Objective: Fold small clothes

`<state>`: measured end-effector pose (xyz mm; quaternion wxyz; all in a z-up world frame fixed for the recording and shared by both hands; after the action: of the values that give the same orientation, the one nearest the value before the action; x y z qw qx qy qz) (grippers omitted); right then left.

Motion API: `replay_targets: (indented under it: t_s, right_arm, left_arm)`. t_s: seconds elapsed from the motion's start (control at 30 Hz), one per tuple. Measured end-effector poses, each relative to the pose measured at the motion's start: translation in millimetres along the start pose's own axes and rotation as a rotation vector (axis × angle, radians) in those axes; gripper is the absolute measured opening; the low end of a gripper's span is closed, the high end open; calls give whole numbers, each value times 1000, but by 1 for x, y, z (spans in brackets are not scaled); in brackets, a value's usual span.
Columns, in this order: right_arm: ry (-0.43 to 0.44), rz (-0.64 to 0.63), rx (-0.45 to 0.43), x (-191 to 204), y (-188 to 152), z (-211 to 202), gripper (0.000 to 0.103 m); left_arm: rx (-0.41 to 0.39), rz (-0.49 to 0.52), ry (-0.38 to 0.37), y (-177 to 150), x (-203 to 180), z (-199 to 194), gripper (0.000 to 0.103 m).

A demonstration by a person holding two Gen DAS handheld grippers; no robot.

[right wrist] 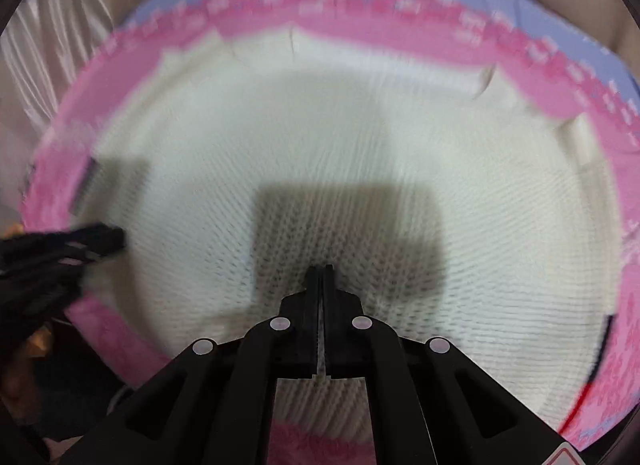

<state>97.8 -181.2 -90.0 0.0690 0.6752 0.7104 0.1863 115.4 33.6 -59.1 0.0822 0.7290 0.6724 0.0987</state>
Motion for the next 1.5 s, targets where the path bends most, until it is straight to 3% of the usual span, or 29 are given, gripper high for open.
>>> replay_targets:
  t_s: [0.2,0.33,0.43,0.53,0.6,0.67,0.7,0.77,0.87,0.93,1.03,1.1,1.17,1.2,1.23,1.27,1.37,1.43,1.5]
  right_arm:
    - [21,45,-82,5,7,-40,0]
    - [1,51,-12,-1,19,-3,0]
    - [-13,37,-2,3,23,-1,0]
    - [7,52,-90,6,37,-25,0]
    - [-9,38,-79,7,45,-16,0]
    - [-32,19,-6,4,48,11,0]
    - [-32,5,-26,4,51,11,0]
    - [-17,24,-40,3,55,-2,0]
    - [-23,86,-163,-21,51,-44,15]
    - [-93,151,-242,-51,42,-66,44]
    - [-237,276,-269,-111,32,-77,50]
    - [-262,348,-254,-138,29,-75,53]
    - [-257,386,-206,-166,30,-59,53]
    - [-235,378,-153,-175,31,-46,39]
    - [-189,357,-124,-176,30,-38,14]
    - [-170,348,-135,-174,33,-40,13]
    - [-80,332,-300,-164,36,-83,10]
    - [-81,335,-374,-162,40,-104,11]
    - [-107,360,-373,-170,43,-98,11]
  left_arm:
    - [3,-11,11,-4,5,5,23]
    - [3,-1,21,-4,4,5,23]
    - [-3,-1,27,-5,6,4,23]
    - [-6,-33,26,-6,15,5,23]
    - [-7,-56,19,0,21,4,23]
    - [-28,-65,14,10,23,-1,23]
    - [-50,-69,6,19,23,-7,23]
    - [-90,-74,-3,35,23,-16,37]
    - [-137,-92,-22,60,22,-20,54]
    - [-132,-98,-48,73,19,-12,59]
    - [-92,-105,-75,92,11,11,60]
    - [-83,-96,-67,101,7,26,57]
    - [-61,-75,-40,104,0,37,35]
    - [-71,-78,-33,107,0,37,28]
    - [-79,-85,-42,108,1,33,9]
    - [-79,-105,-68,110,4,26,7]
    - [-136,-191,-146,118,18,-5,7]
    - [-159,-211,-140,126,22,-11,7]
    - [-125,-181,-101,132,18,7,8]
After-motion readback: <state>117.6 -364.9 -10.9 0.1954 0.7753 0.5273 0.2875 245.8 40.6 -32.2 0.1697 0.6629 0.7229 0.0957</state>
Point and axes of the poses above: each gripper's, at about its wrist camera, not at the fingertips, and z roughly the way its jaws point, x to its left, y to its top, the point moved 2 cm from there along z, roughly the way its jaws point, and after that the axes turned 3 degrees about y, right-handed, at the moved point
